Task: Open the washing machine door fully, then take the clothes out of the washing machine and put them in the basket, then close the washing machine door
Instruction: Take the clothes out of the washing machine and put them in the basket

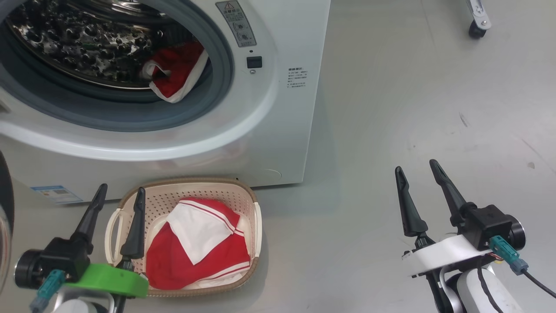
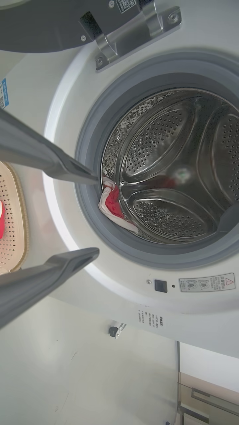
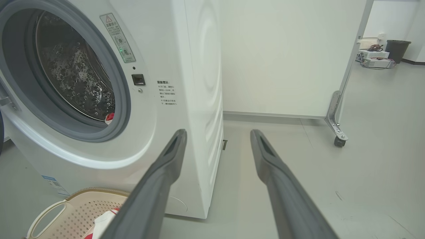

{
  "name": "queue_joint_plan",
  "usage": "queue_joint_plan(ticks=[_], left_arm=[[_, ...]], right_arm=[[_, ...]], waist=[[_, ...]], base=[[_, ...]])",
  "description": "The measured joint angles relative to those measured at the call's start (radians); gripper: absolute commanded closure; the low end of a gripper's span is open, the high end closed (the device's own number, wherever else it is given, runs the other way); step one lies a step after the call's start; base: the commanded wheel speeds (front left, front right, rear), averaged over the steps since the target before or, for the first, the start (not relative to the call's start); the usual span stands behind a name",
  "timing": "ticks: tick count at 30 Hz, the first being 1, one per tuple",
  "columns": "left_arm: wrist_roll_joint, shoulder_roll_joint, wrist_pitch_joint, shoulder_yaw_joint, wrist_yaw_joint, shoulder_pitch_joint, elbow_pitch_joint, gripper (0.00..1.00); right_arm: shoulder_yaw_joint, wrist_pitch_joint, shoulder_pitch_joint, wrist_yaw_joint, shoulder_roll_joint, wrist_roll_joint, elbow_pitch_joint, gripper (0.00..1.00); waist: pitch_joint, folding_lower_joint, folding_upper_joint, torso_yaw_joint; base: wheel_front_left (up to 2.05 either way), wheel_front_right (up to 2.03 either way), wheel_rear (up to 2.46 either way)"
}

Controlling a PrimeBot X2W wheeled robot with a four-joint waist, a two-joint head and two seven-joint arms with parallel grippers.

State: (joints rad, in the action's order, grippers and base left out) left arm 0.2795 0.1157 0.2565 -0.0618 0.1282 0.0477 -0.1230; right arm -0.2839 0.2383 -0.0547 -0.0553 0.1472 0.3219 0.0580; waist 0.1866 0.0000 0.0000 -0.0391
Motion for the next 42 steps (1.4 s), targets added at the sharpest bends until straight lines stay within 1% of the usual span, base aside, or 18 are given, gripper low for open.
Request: queue_joint_plan(ticks=[3,9,10,13,16,27,30,37,42], left_arm=[[0.006,0.015,-0.020,-0.001,0.000,0.024,0.006,0.00],[0.012,0.067,-0.063,0.005,0.000,0.131,0.020,0.00],[0.027,0.082,-0.084,0.011,0.000,0.166,0.017,0.00],[0.060,0.102,-0.117,0.026,0.000,0.210,0.000,0.00],[0.073,0.128,-0.157,0.029,0.000,0.263,-0.016,0.00],[0.135,0.221,-0.358,0.055,0.000,0.459,-0.107,0.00],[0.173,0.237,-0.422,0.069,0.000,0.500,-0.145,0.00],[0.179,0.307,-0.547,0.073,0.000,0.587,-0.201,0.00],[0.194,0.334,-0.630,0.080,0.000,0.658,-0.249,0.00]], right_arm=[[-0.007,-0.004,-0.007,0.000,-0.002,-0.009,-0.019,0.00],[-0.008,-0.005,-0.032,-0.008,-0.005,-0.019,-0.040,0.00],[-0.014,-0.005,-0.044,-0.008,-0.012,-0.020,-0.041,0.00],[-0.021,-0.004,-0.064,-0.008,-0.026,-0.023,-0.042,0.00],[-0.027,-0.004,-0.076,-0.009,-0.032,-0.023,-0.043,0.00],[-0.036,-0.001,-0.092,-0.011,-0.055,-0.025,-0.040,0.00],[-0.048,0.002,-0.103,-0.011,-0.066,-0.025,-0.034,0.00],[-0.055,0.005,-0.104,-0.011,-0.078,-0.016,-0.029,0.00],[-0.060,0.007,-0.105,-0.011,-0.084,-0.016,-0.029,0.00]], waist=[[0.029,0.0000,0.0000,-0.010],[0.098,0.0000,0.0000,-0.034],[0.121,0.0000,0.0000,-0.043],[0.154,0.0000,0.0000,-0.062],[0.183,0.0000,0.0000,-0.084],[0.262,0.0000,0.0000,-0.180],[0.277,0.0000,0.0000,-0.209],[0.308,0.0002,0.0000,-0.275],[0.339,0.0002,0.0000,-0.310]], base=[[0.00,0.00,0.00],[0.00,0.00,0.00],[0.00,0.00,0.00],[0.00,0.00,0.00],[0.00,0.00,0.00],[0.00,0.00,0.00],[0.00,0.00,0.00],[0.00,0.00,0.00],[0.00,0.00,0.00]])
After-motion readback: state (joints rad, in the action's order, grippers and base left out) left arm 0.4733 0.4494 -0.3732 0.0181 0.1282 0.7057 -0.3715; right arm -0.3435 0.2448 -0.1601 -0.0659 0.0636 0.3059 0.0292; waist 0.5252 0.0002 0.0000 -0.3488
